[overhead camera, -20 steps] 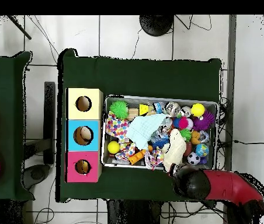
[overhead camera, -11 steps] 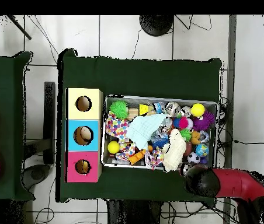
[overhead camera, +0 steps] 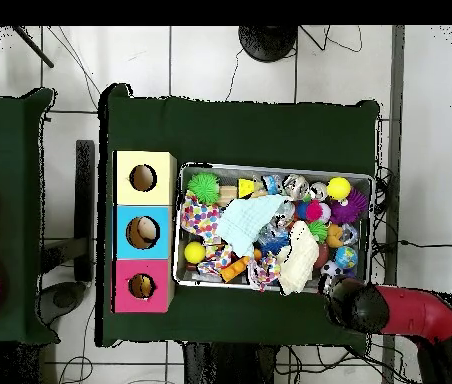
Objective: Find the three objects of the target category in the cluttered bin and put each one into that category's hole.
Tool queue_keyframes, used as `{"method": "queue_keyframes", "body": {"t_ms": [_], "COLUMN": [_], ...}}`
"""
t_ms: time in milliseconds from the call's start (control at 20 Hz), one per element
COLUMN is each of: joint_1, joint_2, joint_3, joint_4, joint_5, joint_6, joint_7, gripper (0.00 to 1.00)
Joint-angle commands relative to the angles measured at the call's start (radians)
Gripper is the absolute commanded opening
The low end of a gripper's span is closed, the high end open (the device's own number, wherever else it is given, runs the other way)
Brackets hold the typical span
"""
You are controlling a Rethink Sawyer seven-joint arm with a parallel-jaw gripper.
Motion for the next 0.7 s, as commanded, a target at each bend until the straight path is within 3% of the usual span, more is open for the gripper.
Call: {"method": "queue_keyframes", "body": {"t_ms": [50, 300, 700], "joint_1": [-0.016, -0.02, -0.018], "joint_2": [0.117, 0.174, 0.193], "joint_3": [0.095, 0.092, 0.092], "joint_4": [-0.125, -0.151, -0.168], "joint_5": [-0.061, -0.077, -0.109], "joint_6": [-0.074, -0.11, -0.143], "joint_7": [-0.105, -0.097, -0.092], "gripper": [1.0, 1.0, 1.0]}}
